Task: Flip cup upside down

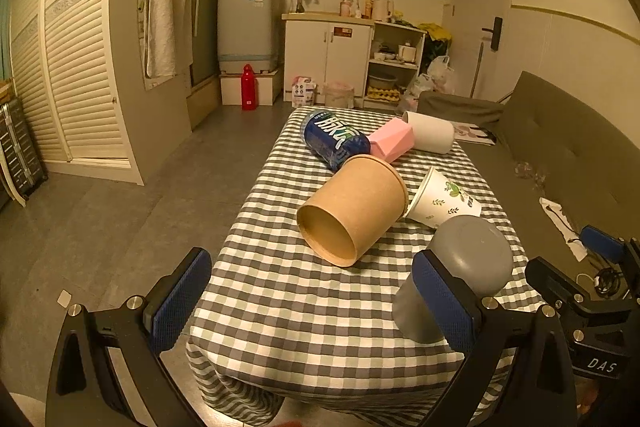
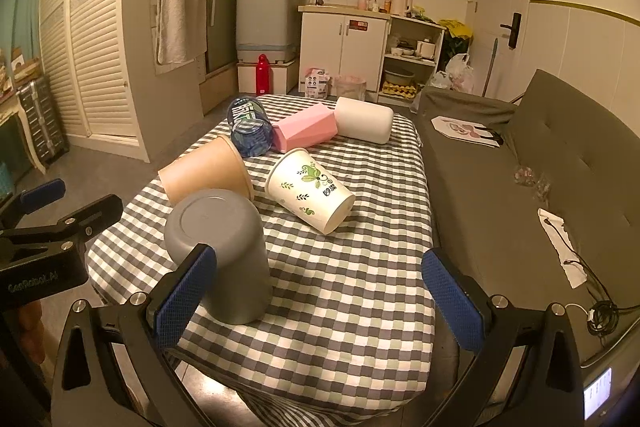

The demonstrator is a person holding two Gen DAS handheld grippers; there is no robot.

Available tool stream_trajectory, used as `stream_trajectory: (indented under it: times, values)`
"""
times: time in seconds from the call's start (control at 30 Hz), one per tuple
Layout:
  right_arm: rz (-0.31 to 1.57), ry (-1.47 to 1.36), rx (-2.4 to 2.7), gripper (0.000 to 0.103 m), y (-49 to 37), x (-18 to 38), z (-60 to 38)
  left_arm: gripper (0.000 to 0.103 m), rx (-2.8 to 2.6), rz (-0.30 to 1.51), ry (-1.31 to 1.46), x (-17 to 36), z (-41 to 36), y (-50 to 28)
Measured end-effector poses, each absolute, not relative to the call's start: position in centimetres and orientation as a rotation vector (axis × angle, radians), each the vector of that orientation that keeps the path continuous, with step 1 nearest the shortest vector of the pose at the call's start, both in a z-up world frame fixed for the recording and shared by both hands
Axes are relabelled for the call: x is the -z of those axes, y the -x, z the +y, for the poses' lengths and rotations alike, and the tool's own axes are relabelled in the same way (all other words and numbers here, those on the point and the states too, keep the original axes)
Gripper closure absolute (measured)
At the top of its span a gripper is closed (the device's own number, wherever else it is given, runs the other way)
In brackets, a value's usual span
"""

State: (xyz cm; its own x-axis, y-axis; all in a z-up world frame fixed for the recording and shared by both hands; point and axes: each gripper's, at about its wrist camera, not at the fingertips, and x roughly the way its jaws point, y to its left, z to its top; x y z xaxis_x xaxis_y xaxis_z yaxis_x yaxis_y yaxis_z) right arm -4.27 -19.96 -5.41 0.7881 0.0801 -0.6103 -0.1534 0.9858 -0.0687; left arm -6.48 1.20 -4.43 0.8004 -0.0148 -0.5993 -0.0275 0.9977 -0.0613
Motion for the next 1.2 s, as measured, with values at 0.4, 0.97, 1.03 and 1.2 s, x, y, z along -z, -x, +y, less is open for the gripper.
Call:
stream_trajectory:
  times: [0.4, 0.97, 1.03, 1.2]
  values:
    - [0.653, 0.117, -0.128, 0.0, 4.25, 5.47, -19.88, 0.0, -0.006, 0.651, 0.064, 4.62, 1.17, 6.32]
    - [0.658, 0.12, -0.135, 0.0, 4.26, 5.72, -19.7, 0.0, -0.009, 0.661, 0.063, 4.83, 1.21, 6.28]
    - [0.658, 0.12, -0.134, 0.0, 4.25, 5.71, -19.69, 0.0, -0.01, 0.661, 0.062, 4.85, 1.16, 6.25]
    - [0.663, 0.123, -0.136, 0.0, 4.28, 5.77, -19.57, 0.0, -0.01, 0.66, 0.062, 4.84, 1.16, 6.26]
